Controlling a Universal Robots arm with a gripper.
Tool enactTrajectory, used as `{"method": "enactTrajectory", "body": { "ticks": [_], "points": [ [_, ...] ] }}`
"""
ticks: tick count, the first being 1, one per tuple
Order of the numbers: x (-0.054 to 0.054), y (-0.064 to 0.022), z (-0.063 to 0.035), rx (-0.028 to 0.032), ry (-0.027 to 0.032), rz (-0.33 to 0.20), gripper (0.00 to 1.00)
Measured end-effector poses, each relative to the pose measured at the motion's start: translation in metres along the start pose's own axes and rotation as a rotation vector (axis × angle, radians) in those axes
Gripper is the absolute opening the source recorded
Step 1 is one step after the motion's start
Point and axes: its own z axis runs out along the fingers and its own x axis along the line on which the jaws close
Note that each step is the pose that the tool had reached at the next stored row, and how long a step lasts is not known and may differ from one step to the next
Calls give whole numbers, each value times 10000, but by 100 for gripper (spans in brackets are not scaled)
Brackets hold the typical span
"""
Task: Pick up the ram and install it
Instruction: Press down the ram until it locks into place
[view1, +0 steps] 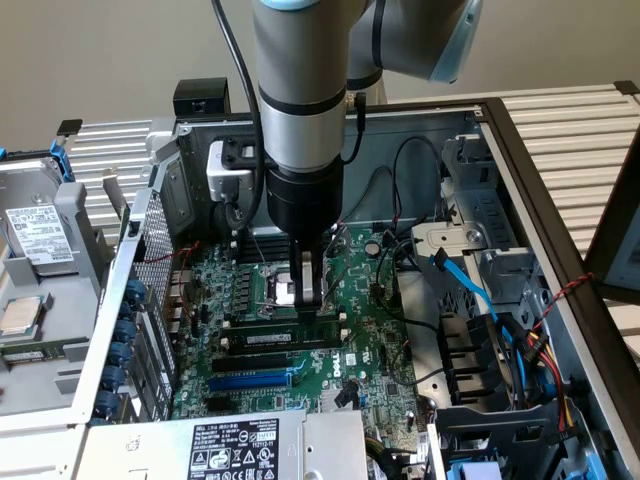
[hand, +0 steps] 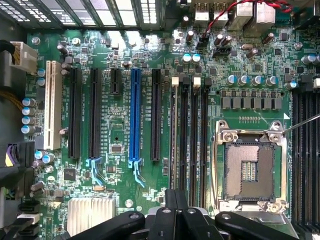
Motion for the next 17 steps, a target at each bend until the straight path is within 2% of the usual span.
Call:
{"method": "enactTrajectory", "body": {
  "ticks": [17],
  "points": [
    [-1,-2,53,2,-3,-1,10]
  ]
}}
